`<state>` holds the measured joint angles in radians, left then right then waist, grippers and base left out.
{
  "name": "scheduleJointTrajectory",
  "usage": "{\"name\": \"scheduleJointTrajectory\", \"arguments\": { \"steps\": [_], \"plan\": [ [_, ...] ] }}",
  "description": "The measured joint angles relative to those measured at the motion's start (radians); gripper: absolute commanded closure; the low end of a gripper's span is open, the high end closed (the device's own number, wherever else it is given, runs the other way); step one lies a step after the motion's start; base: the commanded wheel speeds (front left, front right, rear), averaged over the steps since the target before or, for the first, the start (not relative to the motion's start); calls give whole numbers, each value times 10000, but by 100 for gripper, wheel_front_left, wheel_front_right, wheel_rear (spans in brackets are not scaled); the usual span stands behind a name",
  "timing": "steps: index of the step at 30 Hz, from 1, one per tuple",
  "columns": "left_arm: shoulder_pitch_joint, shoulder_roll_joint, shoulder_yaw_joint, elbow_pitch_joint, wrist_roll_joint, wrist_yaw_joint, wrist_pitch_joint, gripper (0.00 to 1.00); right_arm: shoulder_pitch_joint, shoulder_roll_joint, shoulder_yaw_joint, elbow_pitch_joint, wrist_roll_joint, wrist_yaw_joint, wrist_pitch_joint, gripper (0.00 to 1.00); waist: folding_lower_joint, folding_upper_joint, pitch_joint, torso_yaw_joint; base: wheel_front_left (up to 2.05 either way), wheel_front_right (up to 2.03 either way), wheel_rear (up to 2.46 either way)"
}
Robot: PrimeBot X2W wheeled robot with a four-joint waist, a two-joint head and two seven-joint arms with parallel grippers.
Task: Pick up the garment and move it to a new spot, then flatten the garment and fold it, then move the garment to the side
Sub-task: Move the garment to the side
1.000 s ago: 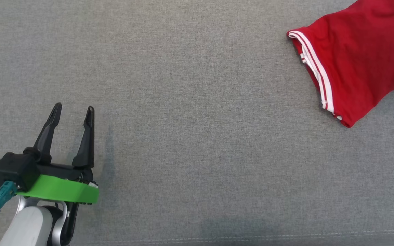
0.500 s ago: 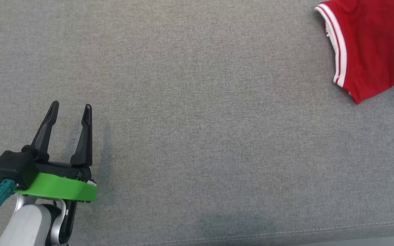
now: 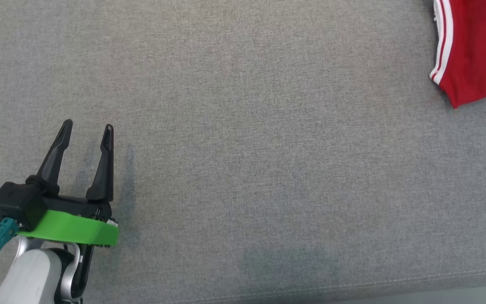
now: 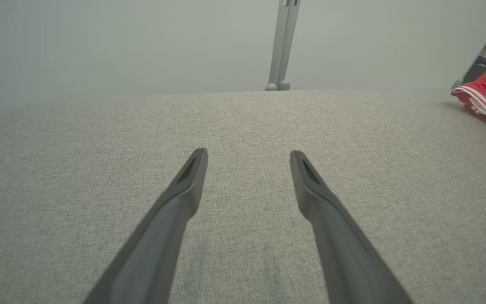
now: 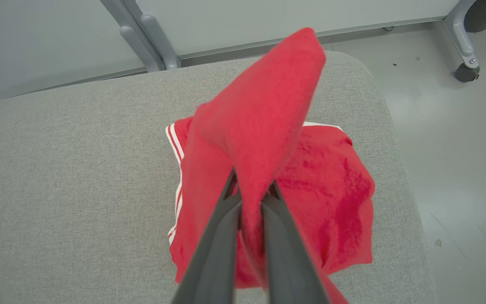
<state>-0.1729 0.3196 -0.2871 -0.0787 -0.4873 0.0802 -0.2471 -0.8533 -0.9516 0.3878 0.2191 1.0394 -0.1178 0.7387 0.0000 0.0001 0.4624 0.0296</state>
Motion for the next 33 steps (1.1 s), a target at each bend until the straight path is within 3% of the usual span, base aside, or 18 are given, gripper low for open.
{"name": "scheduleJointTrajectory", "arguments": {
  "steps": [7,8,9,10,17,21,26,33],
  "plan": [
    [-37,119,0,-52,10,0,102,0,116,-234,-230,520,-94,-63,-443,100,0,0,120,-33,0,0,0],
    [-55,121,-19,-54,17,0,127,0,244,-265,-242,646,-180,-65,-560,88,0,0,150,-33,0,0,0],
    [-84,125,-35,-71,31,0,188,0,397,-276,-244,803,-259,-69,-694,58,0,0,178,-30,0,0,0],
    [-144,157,-36,-142,67,0,199,0,710,-278,-265,1179,-654,-71,-1223,0,0,0,239,-16,0,0,0],
    [-149,431,132,-349,115,4,412,0,1516,-240,-359,2211,-2017,-73,-3411,0,0,0,469,32,0,0,0],
    [-148,520,320,-472,115,15,487,0,1862,353,-362,2612,-2004,-75,-3854,0,0,0,552,-21,0,0,0],
    [-147,554,330,-537,176,36,531,0,2525,1628,-284,3118,-1856,-73,-4594,0,0,0,616,-220,0,0,0],
    [-151,629,357,-556,251,36,510,0,2581,1998,-512,3471,-2002,-73,-5990,0,0,0,369,-442,0,0,0]
  ]
}}
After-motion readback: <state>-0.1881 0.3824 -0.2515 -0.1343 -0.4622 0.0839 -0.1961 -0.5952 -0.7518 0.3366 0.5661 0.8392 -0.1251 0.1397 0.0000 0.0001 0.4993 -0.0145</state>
